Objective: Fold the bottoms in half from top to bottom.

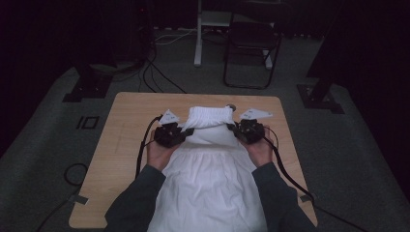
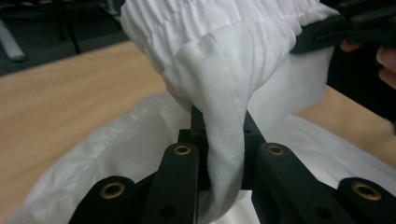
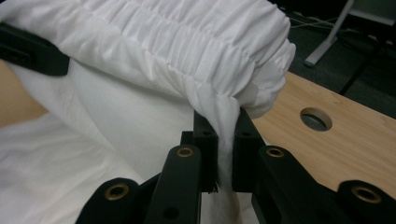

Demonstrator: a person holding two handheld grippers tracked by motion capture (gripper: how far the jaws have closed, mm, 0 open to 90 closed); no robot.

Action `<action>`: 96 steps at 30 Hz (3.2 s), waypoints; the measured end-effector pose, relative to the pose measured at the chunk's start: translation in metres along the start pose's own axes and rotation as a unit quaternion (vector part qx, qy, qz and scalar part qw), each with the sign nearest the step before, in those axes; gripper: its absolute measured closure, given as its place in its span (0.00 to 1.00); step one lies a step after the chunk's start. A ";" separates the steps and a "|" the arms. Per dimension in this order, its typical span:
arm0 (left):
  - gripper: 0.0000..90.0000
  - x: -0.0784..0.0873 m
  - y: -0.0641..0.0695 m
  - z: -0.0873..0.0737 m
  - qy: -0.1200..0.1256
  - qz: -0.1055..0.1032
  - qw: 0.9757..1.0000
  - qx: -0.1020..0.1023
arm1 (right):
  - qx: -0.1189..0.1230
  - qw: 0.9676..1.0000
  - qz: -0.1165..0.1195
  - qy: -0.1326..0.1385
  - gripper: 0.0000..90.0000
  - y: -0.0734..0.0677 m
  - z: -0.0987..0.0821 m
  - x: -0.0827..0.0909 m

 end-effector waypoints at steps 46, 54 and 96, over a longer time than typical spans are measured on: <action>0.90 -0.104 -0.056 -0.065 -0.165 0.086 0.982 -0.009 | -0.046 0.988 -0.009 -0.145 0.92 0.004 -0.085 -0.111; 0.92 -0.082 -0.053 -0.051 -0.135 0.051 0.989 0.016 | -0.059 0.991 0.002 -0.122 0.93 0.012 -0.072 -0.098; 0.62 -0.010 0.010 -0.083 -0.124 -0.040 0.991 -0.014 | -0.060 0.989 0.105 -0.084 0.51 -0.032 -0.113 0.004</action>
Point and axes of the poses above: each handheld gripper's, and its own axes: x roughly backward along the jaws, z roughly out of its top, y roughly to its right, the point moved 2 cm from there along -x, roughly forward along the jaws, and after that the axes turned 1 degree about -z, right-handed, at the moved point
